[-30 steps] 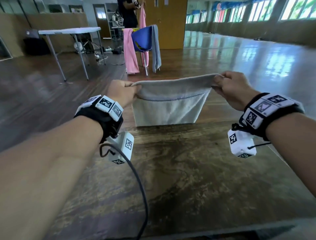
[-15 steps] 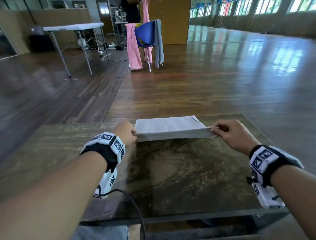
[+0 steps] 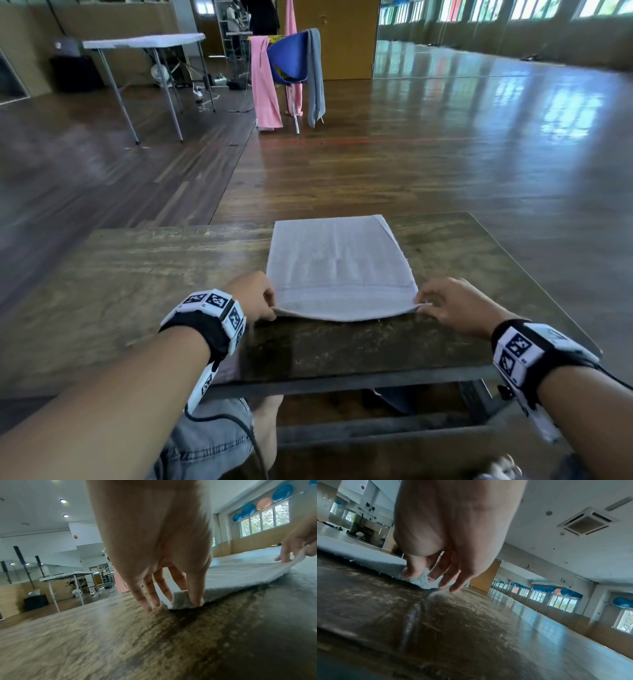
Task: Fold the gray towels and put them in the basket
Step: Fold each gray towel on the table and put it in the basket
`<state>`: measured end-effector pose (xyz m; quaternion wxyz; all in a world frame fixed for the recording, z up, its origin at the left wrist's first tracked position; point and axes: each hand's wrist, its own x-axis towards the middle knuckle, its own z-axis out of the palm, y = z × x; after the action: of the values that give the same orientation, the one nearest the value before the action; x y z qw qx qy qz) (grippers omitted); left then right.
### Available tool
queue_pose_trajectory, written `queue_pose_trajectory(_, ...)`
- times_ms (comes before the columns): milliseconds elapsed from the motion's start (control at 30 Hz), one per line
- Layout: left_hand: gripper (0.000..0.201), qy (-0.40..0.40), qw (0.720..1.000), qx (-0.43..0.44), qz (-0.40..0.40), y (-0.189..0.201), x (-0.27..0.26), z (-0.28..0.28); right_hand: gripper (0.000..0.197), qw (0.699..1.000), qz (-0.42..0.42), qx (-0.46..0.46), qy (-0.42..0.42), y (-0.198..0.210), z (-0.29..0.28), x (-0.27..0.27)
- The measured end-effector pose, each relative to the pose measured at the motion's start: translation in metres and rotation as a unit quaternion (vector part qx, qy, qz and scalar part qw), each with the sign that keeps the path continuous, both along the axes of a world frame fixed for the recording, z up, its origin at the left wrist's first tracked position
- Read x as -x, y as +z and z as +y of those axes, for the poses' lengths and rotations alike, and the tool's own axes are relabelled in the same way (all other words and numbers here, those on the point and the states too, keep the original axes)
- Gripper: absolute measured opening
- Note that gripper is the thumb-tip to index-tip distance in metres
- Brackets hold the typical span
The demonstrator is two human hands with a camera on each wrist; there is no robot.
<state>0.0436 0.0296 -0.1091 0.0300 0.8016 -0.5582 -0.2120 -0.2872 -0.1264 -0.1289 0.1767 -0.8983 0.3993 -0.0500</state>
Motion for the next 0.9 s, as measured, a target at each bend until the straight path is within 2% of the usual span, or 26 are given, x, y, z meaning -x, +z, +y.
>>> queue_pose_trajectory(67, 0.007, -0.006, 0.999, -0.031, -0.010, 0.002, 0.004, 0.003, 0.010, 0.999, 0.029, -0.020, 0.015, 0.004, 0.004, 0.000)
queue_pose_trajectory(167, 0.008, -0.040, 0.994, -0.097, -0.007, 0.008, 0.010, 0.009, 0.015, 0.986, 0.143, -0.059, 0.059, 0.016, 0.010, 0.001)
queue_pose_trajectory(267, 0.011, -0.074, 0.980, -0.186, 0.005, 0.016, 0.016, 0.015, 0.011, 0.966, 0.203, -0.157, 0.043, 0.029, 0.017, 0.004)
queue_pose_trajectory(367, 0.017, -0.108, 0.944, -0.312, 0.006, 0.021, 0.025, 0.019, 0.009, 0.923, 0.252, -0.287, 0.035, 0.036, 0.026, 0.008)
queue_pose_trajectory(400, 0.020, -0.113, 0.925, -0.361, 0.027, 0.021, 0.028, 0.020, 0.010, 0.908, 0.271, -0.317, 0.035, 0.037, 0.029, 0.009)
queue_pose_trajectory(467, 0.012, -0.103, 0.891, -0.430, 0.103, 0.020, 0.035, 0.020, 0.025, 0.880, 0.304, -0.363, 0.038, 0.036, 0.032, 0.009)
queue_pose_trajectory(500, 0.011, -0.095, 0.893, -0.420, 0.129, 0.019, 0.038, 0.019, 0.033, 0.871, 0.305, -0.382, 0.034, 0.035, 0.033, 0.008)
queue_pose_trajectory(533, 0.015, -0.084, 0.912, -0.376, 0.139, 0.017, 0.041, 0.017, 0.037, 0.872, 0.288, -0.396, 0.027, 0.033, 0.033, 0.007)
queue_pose_trajectory(567, 0.021, -0.074, 0.940, -0.302, 0.140, 0.014, 0.042, 0.014, 0.038, 0.885, 0.249, -0.393, 0.020, 0.032, 0.032, 0.005)
queue_pose_trajectory(600, 0.025, -0.068, 0.964, -0.217, 0.136, 0.011, 0.043, 0.009, 0.036, 0.908, 0.201, -0.366, 0.022, 0.030, 0.030, 0.003)
queue_pose_trajectory(667, 0.028, -0.058, 0.989, -0.064, 0.122, 0.006, 0.047, -0.004, 0.029, 0.961, 0.113, -0.251, 0.038, 0.026, 0.022, -0.002)
queue_pose_trajectory(700, 0.027, -0.050, 0.992, -0.006, 0.116, 0.003, 0.050, -0.011, 0.026, 0.978, 0.078, -0.190, 0.039, 0.024, 0.018, -0.006)
queue_pose_trajectory(767, 0.021, -0.034, 0.991, 0.070, 0.108, -0.003, 0.057, -0.027, 0.021, 0.992, 0.015, -0.127, 0.015, 0.020, 0.006, -0.014)
queue_pose_trajectory(833, 0.013, -0.022, 0.989, 0.108, 0.095, -0.010, 0.063, -0.048, 0.016, 0.996, -0.006, -0.083, -0.006, 0.016, -0.008, -0.024)
queue_pose_trajectory(900, 0.014, -0.002, 0.993, 0.105, 0.059, -0.016, 0.066, -0.072, 0.011, 0.999, -0.015, -0.050, -0.016, 0.012, -0.023, -0.036)
